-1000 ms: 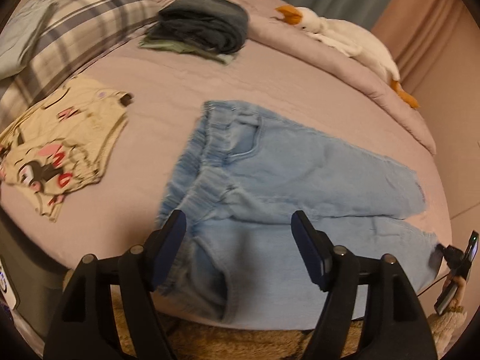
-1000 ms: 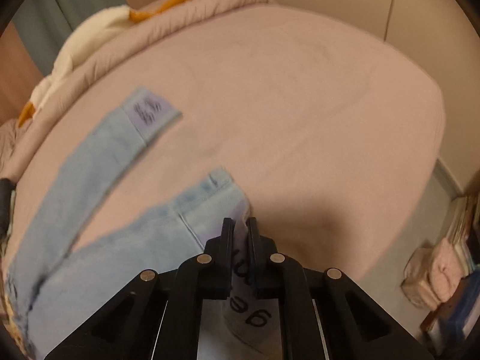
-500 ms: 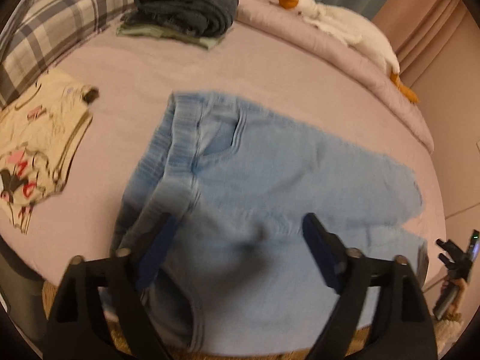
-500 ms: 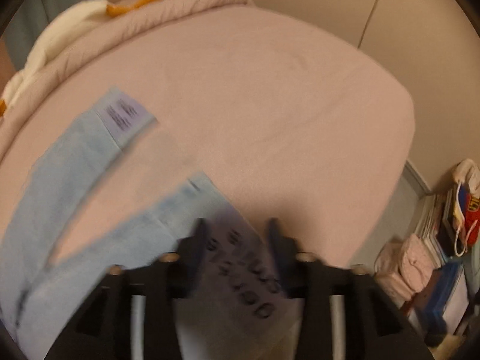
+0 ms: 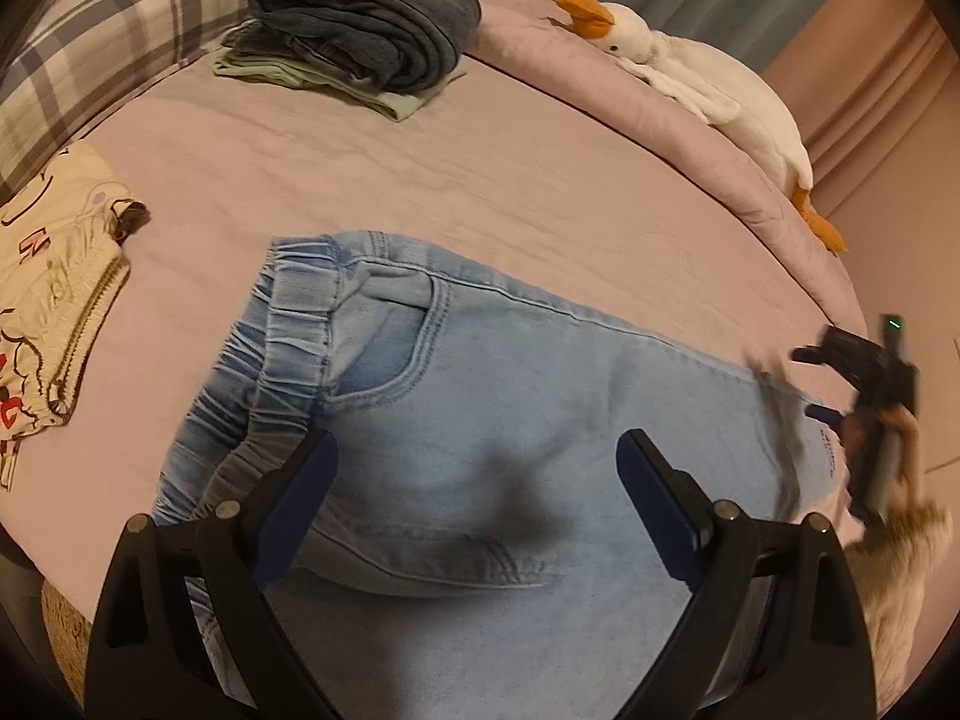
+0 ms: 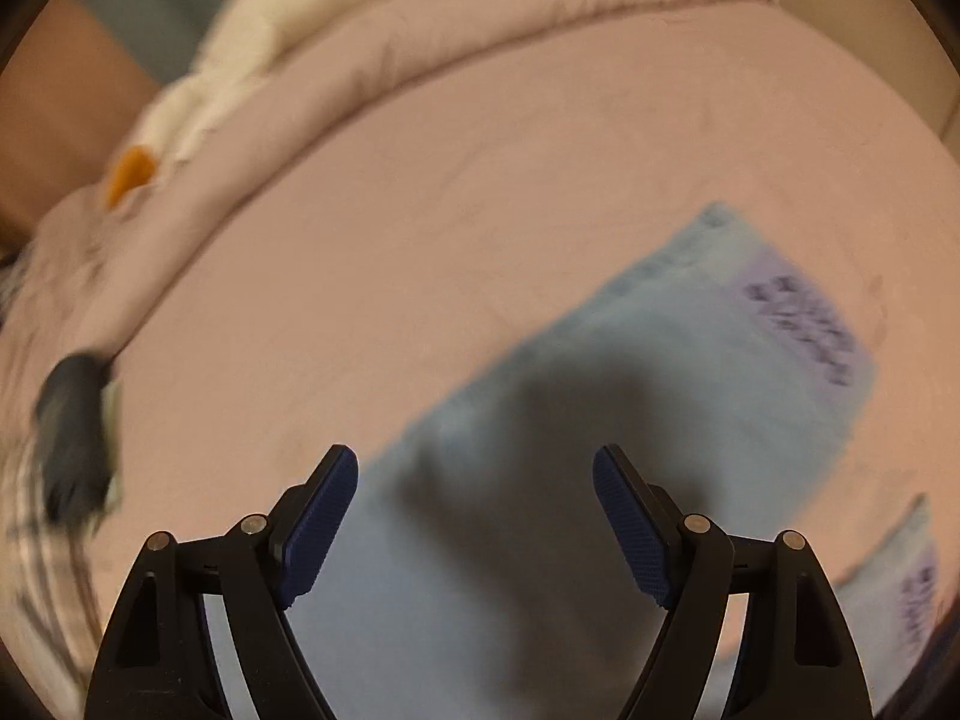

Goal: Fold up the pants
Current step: 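Lift the hem with the right tool and carry it toward the waistband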

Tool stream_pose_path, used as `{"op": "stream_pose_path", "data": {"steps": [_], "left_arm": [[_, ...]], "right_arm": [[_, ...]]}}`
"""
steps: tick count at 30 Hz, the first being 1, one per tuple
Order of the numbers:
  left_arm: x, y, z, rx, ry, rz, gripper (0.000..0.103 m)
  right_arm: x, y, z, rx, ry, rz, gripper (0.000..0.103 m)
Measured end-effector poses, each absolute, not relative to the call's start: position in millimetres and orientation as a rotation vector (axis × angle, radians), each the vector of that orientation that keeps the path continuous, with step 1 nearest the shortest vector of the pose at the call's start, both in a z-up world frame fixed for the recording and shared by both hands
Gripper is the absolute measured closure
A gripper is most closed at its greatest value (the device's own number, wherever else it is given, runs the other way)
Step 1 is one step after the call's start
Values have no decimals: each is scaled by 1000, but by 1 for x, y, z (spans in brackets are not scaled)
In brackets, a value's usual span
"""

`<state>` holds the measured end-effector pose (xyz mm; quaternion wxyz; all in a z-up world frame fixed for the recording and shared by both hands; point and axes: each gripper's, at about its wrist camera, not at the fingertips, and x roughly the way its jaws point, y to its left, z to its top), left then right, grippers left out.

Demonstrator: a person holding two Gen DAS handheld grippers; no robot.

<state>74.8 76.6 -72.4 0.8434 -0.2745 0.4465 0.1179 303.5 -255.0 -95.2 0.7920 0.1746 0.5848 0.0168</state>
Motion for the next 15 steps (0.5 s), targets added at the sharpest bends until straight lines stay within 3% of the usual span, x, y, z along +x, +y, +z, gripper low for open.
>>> {"op": "stream_pose_path", "data": {"steps": [4, 6, 8, 9, 11, 13, 15], "left_arm": [[73, 83, -75, -584, 942, 278, 8], [73, 86, -77, -586, 944, 295, 8], [75, 87, -80, -596, 951, 303, 8], [76, 87, -81, -601, 955, 303, 8], [78, 86, -80, -620, 957, 294, 8], [81, 82, -75, -619, 951, 269, 8], [85, 77, -68, -607, 939, 264, 8]], "right_arm": [[332, -244, -125, 315, 1299, -88, 24], [332, -245, -130, 263, 1268, -132, 33], [324, -247, -126, 209, 1223, -152, 58], [320, -253, -124, 220, 1210, -158, 65], [308, -274, -119, 312, 1188, -97, 95], [293, -297, -109, 417, 1157, -22, 102], [268, -318, -91, 490, 1091, 43, 102]]}}
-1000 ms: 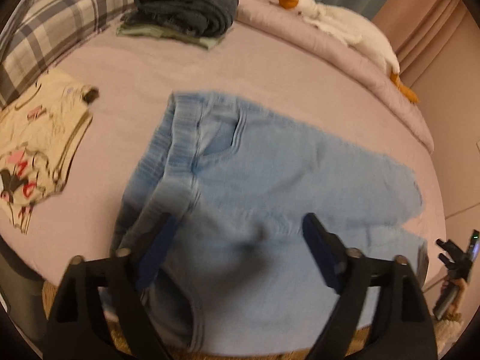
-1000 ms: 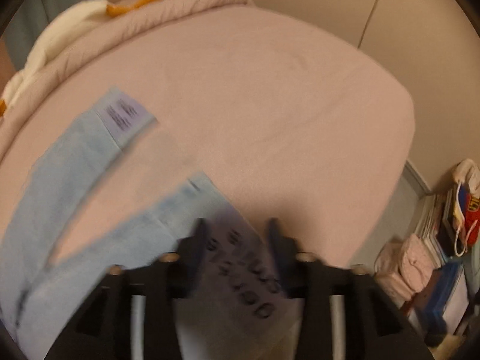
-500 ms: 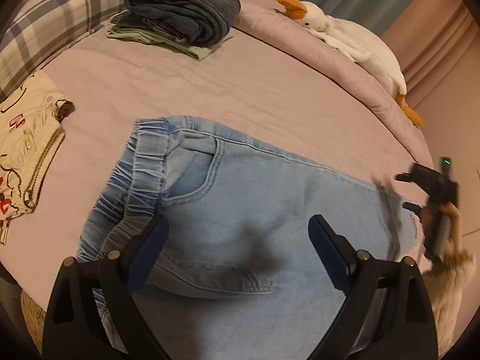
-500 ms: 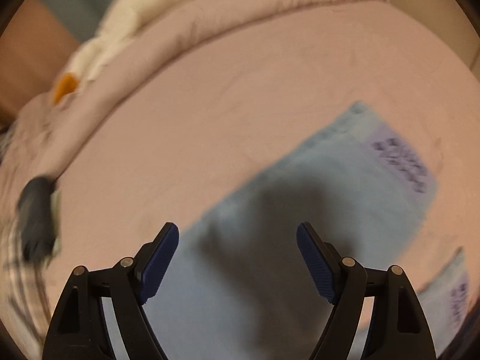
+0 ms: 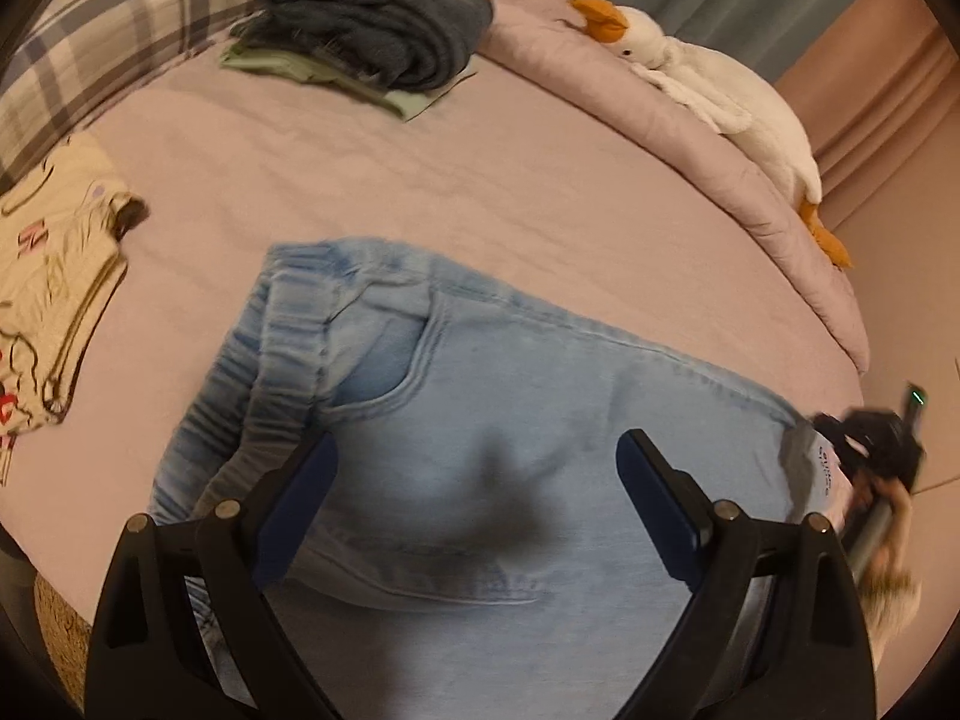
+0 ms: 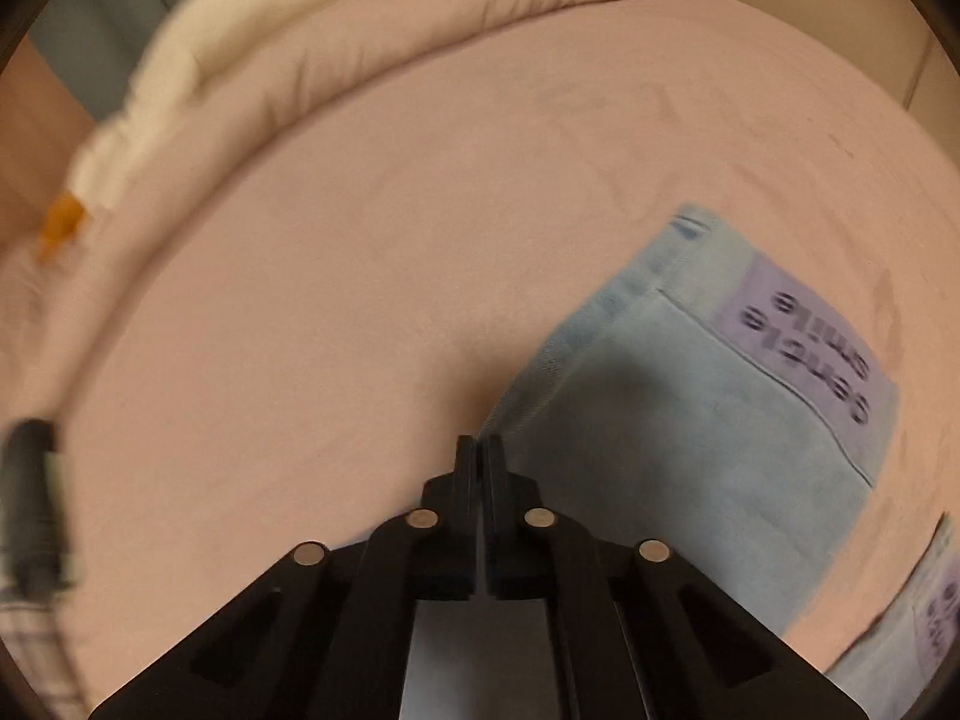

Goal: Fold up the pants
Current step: 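Lift the hem with the right tool and carry it toward the waistband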

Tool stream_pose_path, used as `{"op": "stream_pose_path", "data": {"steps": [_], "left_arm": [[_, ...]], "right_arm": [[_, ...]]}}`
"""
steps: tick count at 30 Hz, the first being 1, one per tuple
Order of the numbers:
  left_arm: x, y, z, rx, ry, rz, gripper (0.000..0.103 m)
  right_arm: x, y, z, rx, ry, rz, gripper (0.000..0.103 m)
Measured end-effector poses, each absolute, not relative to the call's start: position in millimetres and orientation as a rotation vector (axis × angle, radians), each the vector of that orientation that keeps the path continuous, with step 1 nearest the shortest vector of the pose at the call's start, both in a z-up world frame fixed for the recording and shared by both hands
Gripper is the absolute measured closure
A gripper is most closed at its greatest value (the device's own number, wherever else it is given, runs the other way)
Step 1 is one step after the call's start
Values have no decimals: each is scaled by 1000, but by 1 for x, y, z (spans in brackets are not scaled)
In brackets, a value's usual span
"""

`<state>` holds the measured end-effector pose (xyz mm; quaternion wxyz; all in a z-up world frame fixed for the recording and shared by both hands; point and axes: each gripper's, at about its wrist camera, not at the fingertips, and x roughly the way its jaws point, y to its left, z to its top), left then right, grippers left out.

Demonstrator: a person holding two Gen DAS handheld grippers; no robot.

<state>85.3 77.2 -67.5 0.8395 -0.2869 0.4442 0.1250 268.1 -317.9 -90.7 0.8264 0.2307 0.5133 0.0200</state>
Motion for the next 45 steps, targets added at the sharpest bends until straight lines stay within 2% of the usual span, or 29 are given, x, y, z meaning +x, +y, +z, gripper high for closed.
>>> {"op": "stream_pose_path", "data": {"steps": [4, 8, 14, 16, 17, 18, 19, 20, 25, 29, 33, 38, 41, 45], "left_arm": [[99, 71, -62, -634, 934, 242, 8], [127, 68, -72, -656, 987, 239, 8], [182, 71, -96, -684, 1040, 283, 10], [197, 76, -109, -707, 1085, 296, 13], [204, 81, -120, -727, 1126, 319, 17], [205, 84, -125, -728, 1144, 351, 34], [204, 86, -126, -712, 1152, 386, 60], [200, 88, -121, -668, 1153, 409, 70], [144, 95, -70, -682, 980, 199, 82], [67, 85, -34, -667, 881, 74, 84], [-3, 65, -50, -696, 912, 23, 85], [-39, 62, -103, -763, 1055, 27, 85], [-44, 66, -105, -776, 1031, 71, 82], [-49, 83, -95, -767, 962, 154, 45]], "right_arm": [[185, -362, -64, 584, 938, 141, 102], [136, -384, -78, 619, 923, 168, 102], [129, -384, -98, 620, 958, 152, 102], [139, -381, -98, 625, 961, 155, 102], [139, -381, -97, 623, 958, 160, 102], [135, -381, -96, 624, 952, 165, 102], [135, -381, -96, 619, 946, 171, 102], [137, -380, -95, 611, 944, 177, 102], [125, -386, -79, 578, 890, 176, 102], [106, -401, -48, 596, 805, 175, 102], [72, -414, -30, 586, 774, 164, 102], [51, -431, -72, 631, 894, 121, 102], [51, -437, -104, 670, 991, 96, 102], [55, -438, -115, 658, 1027, 86, 102]]}}
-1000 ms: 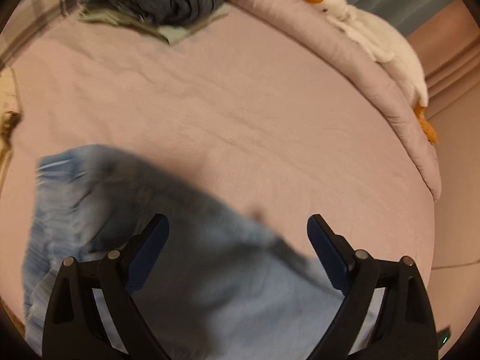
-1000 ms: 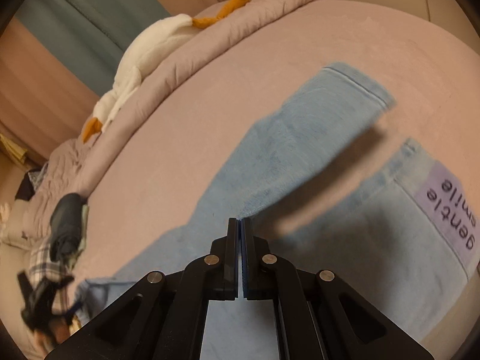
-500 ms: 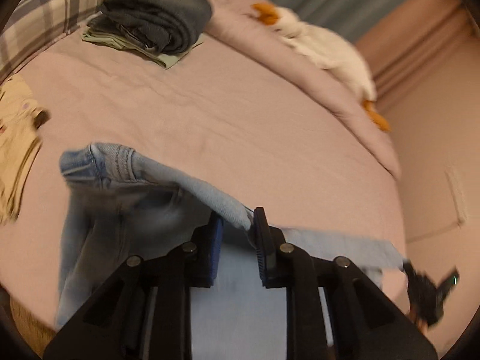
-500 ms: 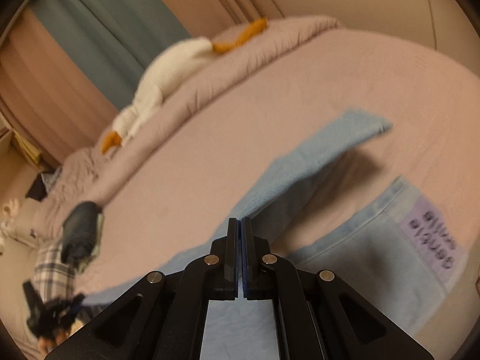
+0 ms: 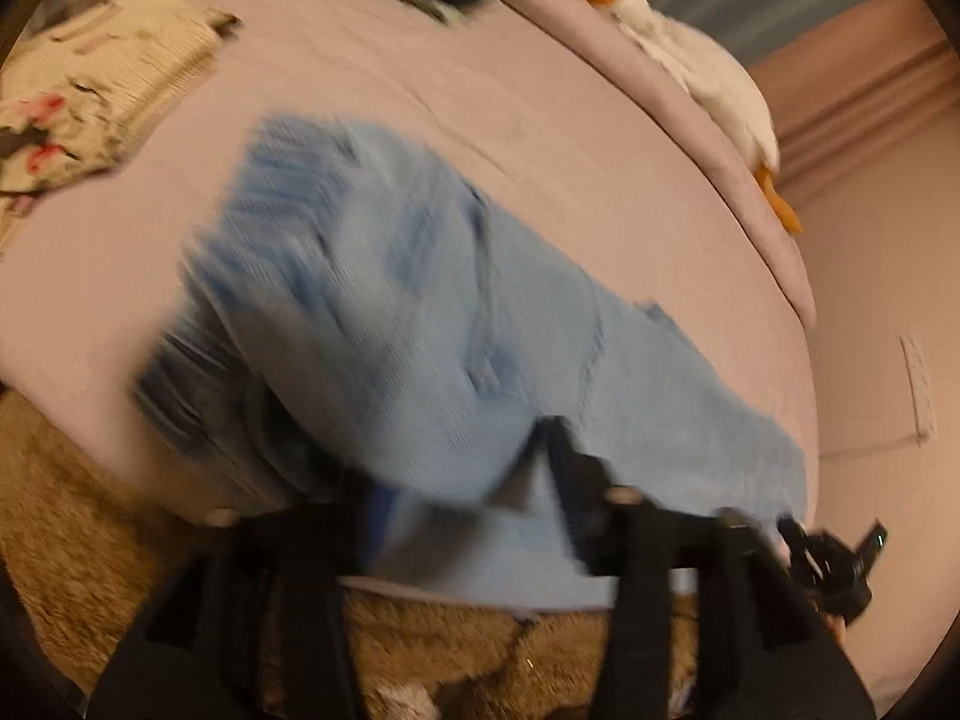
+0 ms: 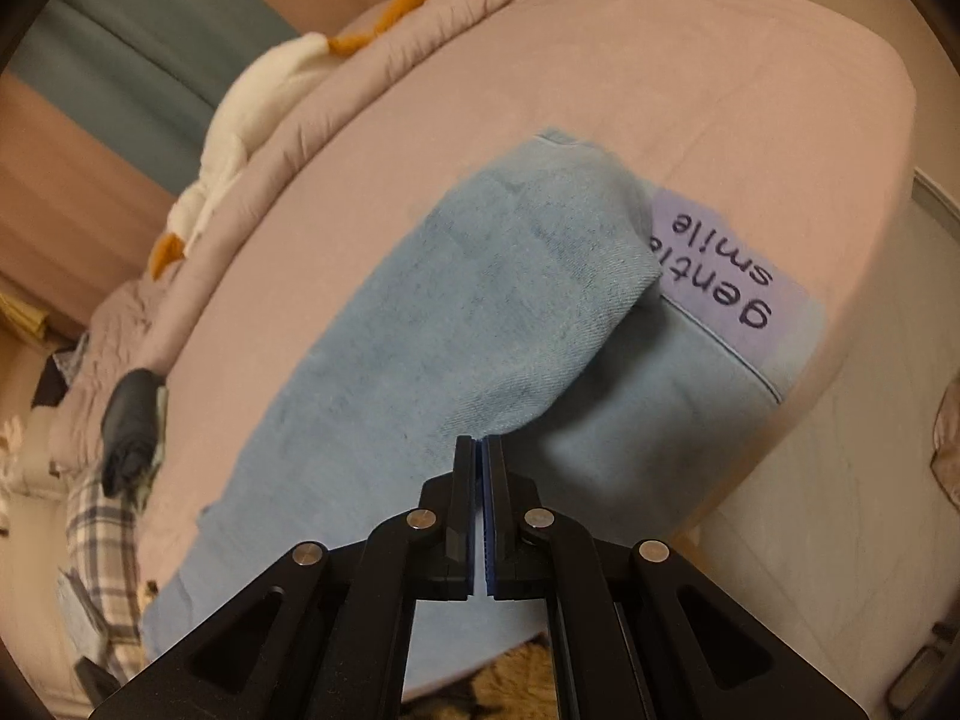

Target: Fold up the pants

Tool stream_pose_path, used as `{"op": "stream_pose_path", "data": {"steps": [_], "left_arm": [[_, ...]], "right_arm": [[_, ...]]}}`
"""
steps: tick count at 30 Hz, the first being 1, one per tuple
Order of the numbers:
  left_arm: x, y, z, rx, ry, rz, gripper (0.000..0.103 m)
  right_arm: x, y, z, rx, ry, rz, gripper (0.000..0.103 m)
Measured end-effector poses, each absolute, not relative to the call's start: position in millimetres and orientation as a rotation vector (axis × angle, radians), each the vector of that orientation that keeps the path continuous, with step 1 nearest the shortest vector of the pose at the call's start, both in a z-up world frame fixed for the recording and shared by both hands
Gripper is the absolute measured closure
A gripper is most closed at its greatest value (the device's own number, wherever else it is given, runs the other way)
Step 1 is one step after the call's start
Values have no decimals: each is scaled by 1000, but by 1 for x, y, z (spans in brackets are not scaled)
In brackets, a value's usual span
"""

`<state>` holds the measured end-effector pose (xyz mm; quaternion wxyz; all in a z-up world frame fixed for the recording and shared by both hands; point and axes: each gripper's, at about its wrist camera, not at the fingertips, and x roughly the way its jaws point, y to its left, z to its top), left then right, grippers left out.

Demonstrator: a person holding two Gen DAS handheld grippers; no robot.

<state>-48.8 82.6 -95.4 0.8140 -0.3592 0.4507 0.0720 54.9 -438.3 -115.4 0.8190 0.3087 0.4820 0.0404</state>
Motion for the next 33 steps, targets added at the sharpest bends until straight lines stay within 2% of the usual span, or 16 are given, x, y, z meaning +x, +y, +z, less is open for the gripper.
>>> {"op": "stream_pose_path", "data": {"steps": [1, 3, 4, 7, 8, 11, 13, 14, 16, 19, 22, 25, 27, 31, 33], "left_arm": [[-48, 89, -96, -788, 949, 167, 41], [-47, 103, -96, -842, 923, 180, 40], [-46, 108, -95, -860, 915, 181, 39], [-43, 119, -94, -903, 889, 170, 36], [-41, 122, -94, -911, 886, 165, 36], [-41, 124, -97, -906, 880, 161, 42], [-38, 125, -101, -884, 893, 149, 90], [-29, 123, -103, -882, 905, 128, 91], [-17, 120, -98, -838, 910, 132, 93], [-9, 120, -69, -797, 842, 96, 94], [-20, 122, -30, -764, 762, 48, 94], [-43, 117, -27, -735, 797, 36, 93], [-56, 115, -49, -729, 874, 62, 93], [-69, 109, -111, -766, 1070, 113, 91], [-71, 107, -121, -758, 1077, 140, 87]], "right_arm": [[56, -438, -115, 658, 1025, 84, 100], [57, -445, -115, 678, 1008, 78, 98], [59, -450, -117, 701, 1006, 69, 92], [64, -467, -125, 769, 987, 35, 51], [67, -470, -127, 775, 989, 18, 49], [75, -481, -129, 807, 970, -1, 49], [85, -489, -128, 851, 949, 13, 49], [92, -490, -128, 845, 952, 19, 59], [112, -483, -125, 805, 970, 48, 86], [138, -466, -103, 743, 962, 71, 87], [136, -462, -50, 719, 814, 158, 87], [111, -473, -24, 722, 722, 166, 87], [87, -481, -35, 711, 751, 114, 87], [58, -491, -116, 689, 971, -32, 87], [50, -498, -150, 751, 1066, -67, 87]]}}
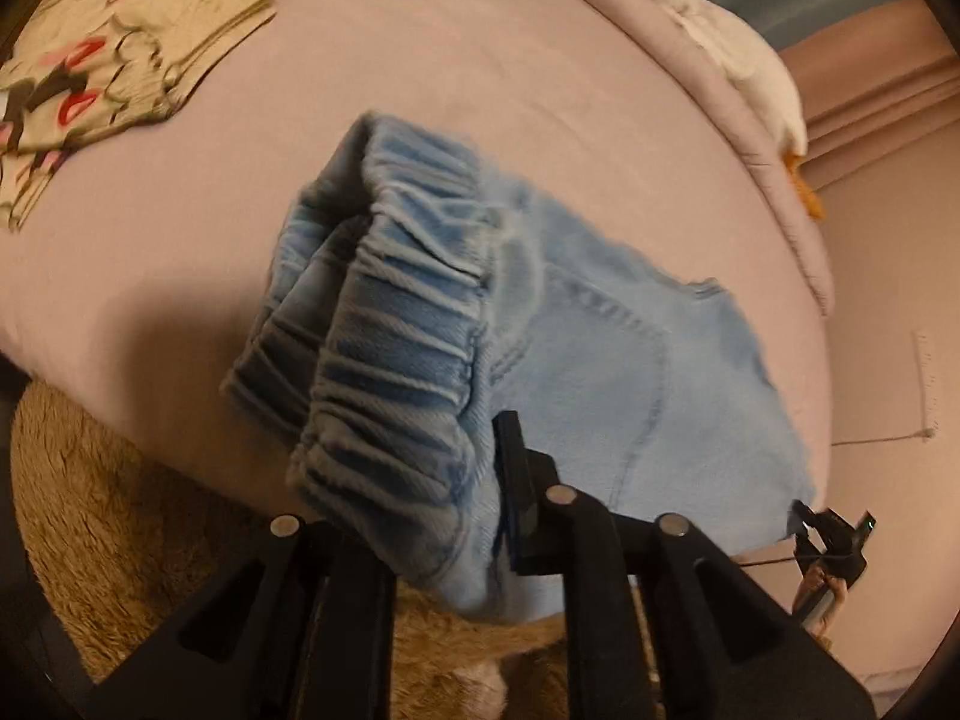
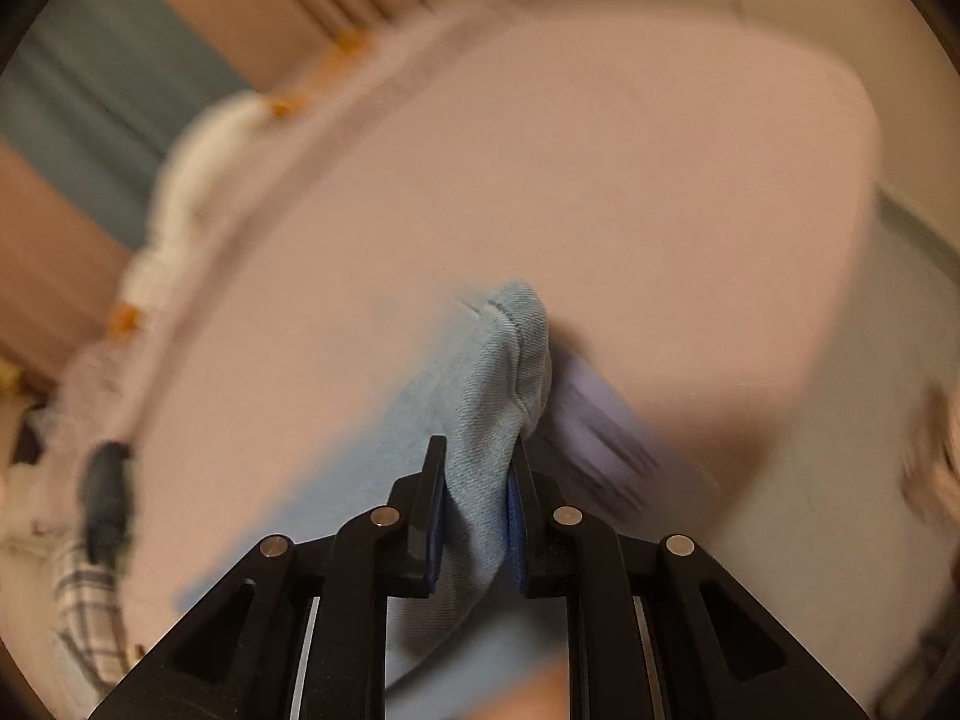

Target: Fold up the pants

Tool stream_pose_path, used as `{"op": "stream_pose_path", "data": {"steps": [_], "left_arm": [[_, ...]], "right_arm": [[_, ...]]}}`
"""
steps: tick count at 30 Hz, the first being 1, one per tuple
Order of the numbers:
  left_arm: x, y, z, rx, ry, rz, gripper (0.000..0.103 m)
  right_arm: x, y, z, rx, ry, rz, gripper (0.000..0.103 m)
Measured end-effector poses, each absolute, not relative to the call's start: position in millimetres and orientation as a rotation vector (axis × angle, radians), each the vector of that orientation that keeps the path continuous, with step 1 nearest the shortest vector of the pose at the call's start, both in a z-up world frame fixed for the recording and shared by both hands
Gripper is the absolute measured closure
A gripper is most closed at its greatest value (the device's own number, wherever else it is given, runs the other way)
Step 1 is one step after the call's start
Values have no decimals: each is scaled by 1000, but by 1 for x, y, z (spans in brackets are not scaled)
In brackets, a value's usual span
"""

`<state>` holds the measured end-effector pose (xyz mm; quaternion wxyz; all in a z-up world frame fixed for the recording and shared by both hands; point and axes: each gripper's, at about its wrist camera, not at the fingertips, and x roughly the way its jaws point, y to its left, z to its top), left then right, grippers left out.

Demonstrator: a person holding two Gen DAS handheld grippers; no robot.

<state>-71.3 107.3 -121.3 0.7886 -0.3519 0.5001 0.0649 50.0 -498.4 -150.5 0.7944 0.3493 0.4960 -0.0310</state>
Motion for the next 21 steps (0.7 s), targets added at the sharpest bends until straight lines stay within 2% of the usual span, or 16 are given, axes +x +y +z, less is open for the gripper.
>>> {"op": "stream_pose_path", "data": {"steps": [3, 5, 6, 12, 16, 21], "left_arm": [[-70, 106, -116, -734, 1076, 143, 86], [-67, 107, -116, -734, 1079, 139, 82], [-68, 108, -117, -740, 1080, 139, 82], [-65, 108, -117, -759, 1085, 147, 81], [-61, 105, -115, -735, 1094, 159, 80], [-60, 103, -115, -722, 1099, 163, 79]], "right_arm": [[40, -502, -148, 775, 1020, -59, 82], [39, -499, -140, 739, 1012, -102, 64], [39, -499, -137, 727, 1003, -115, 63], [24, -526, -133, 894, 877, -24, 63], [25, -518, -109, 879, 801, 51, 63], [27, -518, -129, 824, 938, -116, 63]]}}
